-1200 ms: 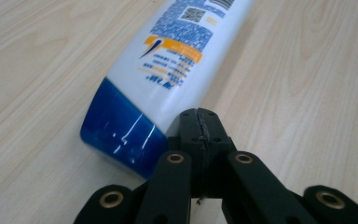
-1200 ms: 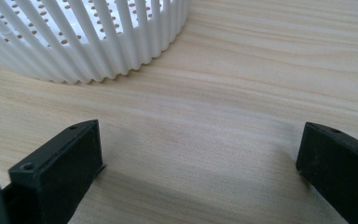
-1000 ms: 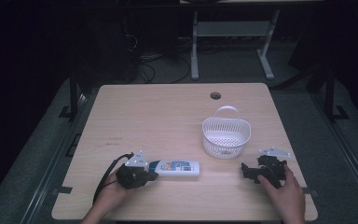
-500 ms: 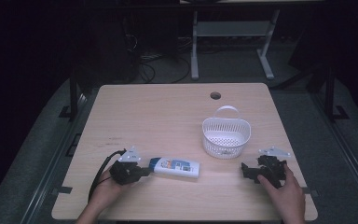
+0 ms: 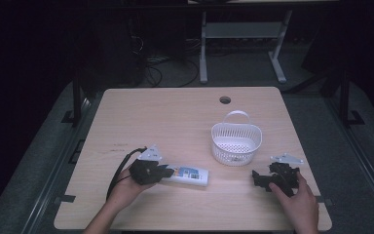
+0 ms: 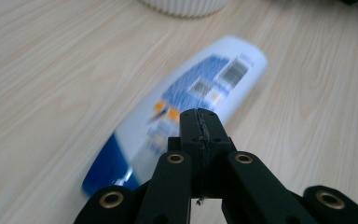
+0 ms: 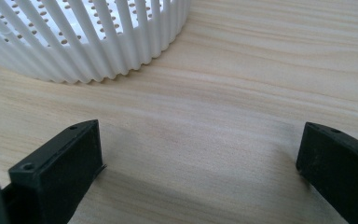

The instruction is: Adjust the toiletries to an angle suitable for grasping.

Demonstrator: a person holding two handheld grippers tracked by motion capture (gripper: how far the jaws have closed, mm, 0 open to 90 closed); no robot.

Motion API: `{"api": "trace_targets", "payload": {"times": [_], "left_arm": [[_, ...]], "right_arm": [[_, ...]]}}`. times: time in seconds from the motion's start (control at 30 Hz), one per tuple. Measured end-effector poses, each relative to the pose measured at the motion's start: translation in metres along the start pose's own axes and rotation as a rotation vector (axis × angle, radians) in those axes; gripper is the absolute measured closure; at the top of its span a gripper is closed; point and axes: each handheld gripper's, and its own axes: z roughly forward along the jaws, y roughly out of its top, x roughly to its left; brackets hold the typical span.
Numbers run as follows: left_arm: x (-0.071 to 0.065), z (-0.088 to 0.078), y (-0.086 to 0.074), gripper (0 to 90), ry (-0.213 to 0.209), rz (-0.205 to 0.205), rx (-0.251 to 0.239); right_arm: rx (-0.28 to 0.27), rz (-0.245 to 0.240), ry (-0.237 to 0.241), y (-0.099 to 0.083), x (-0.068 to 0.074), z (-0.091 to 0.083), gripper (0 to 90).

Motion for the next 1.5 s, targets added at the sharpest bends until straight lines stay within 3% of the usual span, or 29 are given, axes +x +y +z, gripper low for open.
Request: {"api": "trace_targets", "payload": {"times": [0.2, 0.53, 1.1, 1.5], "left_arm": [[-0.005, 0.023, 0.025, 90.0, -0.026, 0.044, 0.014], [-0.001, 0.045, 0.048, 90.0, -0.055, 0.042, 0.004], [-0.008, 0.087, 0.064, 90.0, -0.09, 0.062, 0.037], [-0.009, 0.105, 0.07, 90.0, -0.101, 0.063, 0.072]], "right_arm": [[0.001, -0.002, 0.0, 0.0, 0.0, 0.0, 0.0], [0.0, -0.002, 0.0, 0.0, 0.0, 0.0, 0.0], [0.0, -0.002, 0.0, 0.0, 0.0, 0.0, 0.0], [0.0, -0.002, 0.0, 0.0, 0.0, 0.0, 0.0]]}}
